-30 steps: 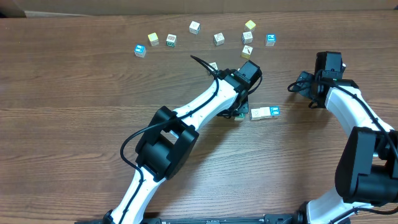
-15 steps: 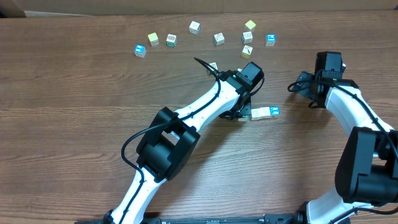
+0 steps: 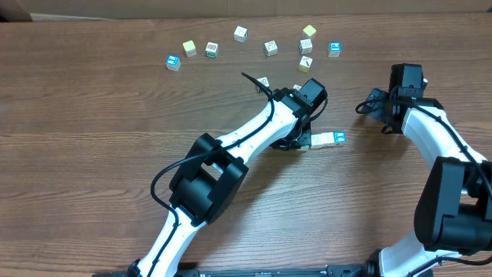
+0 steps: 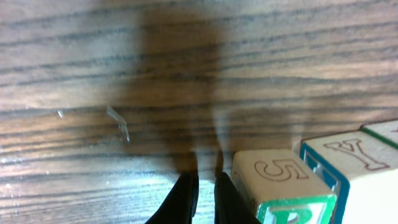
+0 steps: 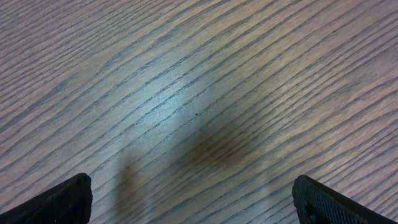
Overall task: Form a horizontal line
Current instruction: 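Lower the 5 block onto the table left of the row, then open the left gripper and release the 5 block beside the row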
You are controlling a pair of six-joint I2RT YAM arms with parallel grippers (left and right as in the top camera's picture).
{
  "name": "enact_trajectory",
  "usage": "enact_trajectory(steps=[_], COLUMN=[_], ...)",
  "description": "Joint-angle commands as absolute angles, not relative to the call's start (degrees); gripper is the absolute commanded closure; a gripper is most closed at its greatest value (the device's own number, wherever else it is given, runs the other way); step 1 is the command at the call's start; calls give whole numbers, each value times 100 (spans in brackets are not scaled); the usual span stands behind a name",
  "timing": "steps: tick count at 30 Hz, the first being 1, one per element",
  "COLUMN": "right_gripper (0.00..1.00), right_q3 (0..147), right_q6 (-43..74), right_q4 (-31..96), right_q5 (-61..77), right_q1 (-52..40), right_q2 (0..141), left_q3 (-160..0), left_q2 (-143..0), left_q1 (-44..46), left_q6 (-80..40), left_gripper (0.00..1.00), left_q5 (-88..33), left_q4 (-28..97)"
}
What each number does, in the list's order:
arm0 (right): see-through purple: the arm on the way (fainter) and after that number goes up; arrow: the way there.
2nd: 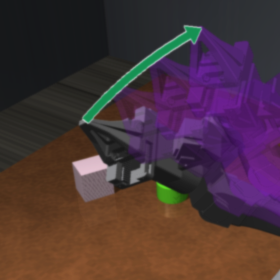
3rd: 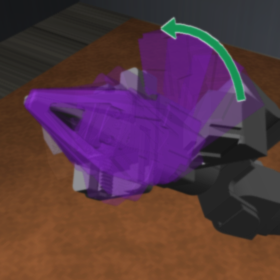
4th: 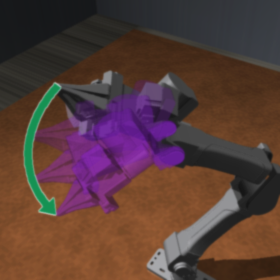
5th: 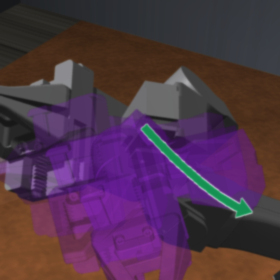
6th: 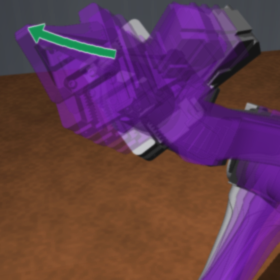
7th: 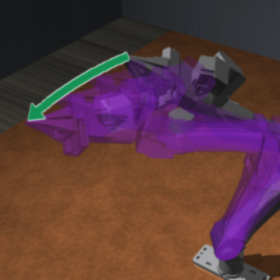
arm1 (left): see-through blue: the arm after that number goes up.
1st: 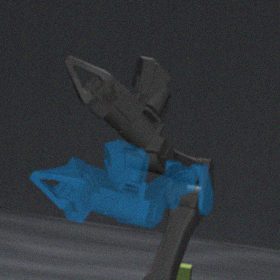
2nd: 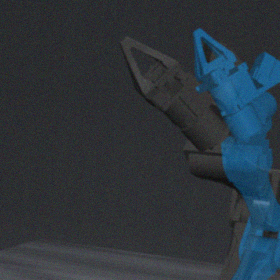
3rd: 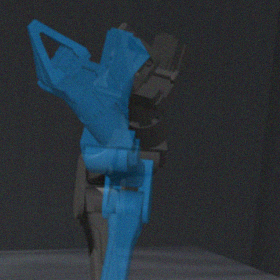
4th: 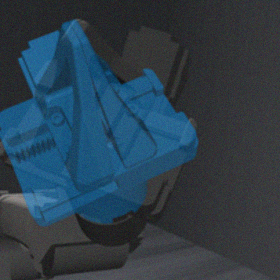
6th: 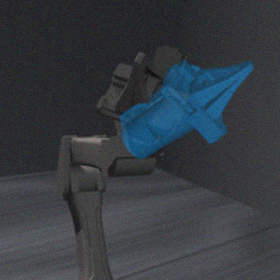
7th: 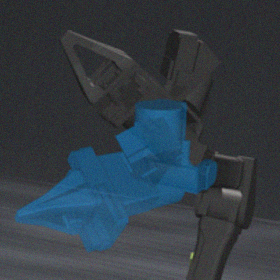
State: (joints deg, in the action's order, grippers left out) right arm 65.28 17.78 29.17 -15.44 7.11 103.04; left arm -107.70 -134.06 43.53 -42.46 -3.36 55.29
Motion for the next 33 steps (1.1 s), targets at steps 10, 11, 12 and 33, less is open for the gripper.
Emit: enact_trajectory(steps=[10,11,12,33], right_gripper=[0,0,0,0], right_q3=[6602,6602,6602,6602], right_q6=[1774,1774,1774,1774], right_q4=[2880,2880,2880,2880], right_q5=[-1575,-1575,-1575,-1575], right_q1=[720,720,720,720], right_q2=[10298,10298,10298,10298], left_q3=[-10728,-10728,-10728,-10728], left_q2=[-13461,-13461,-13461,-13461], left_q1=[4397,4397,4397,4313], left_q6=[-4202,-4202,-4202,-3872], left_gripper=[89,89,89,91], left_q5=[-884,-886,-884,-36], left_q4=[5498,5494,5489,6036])
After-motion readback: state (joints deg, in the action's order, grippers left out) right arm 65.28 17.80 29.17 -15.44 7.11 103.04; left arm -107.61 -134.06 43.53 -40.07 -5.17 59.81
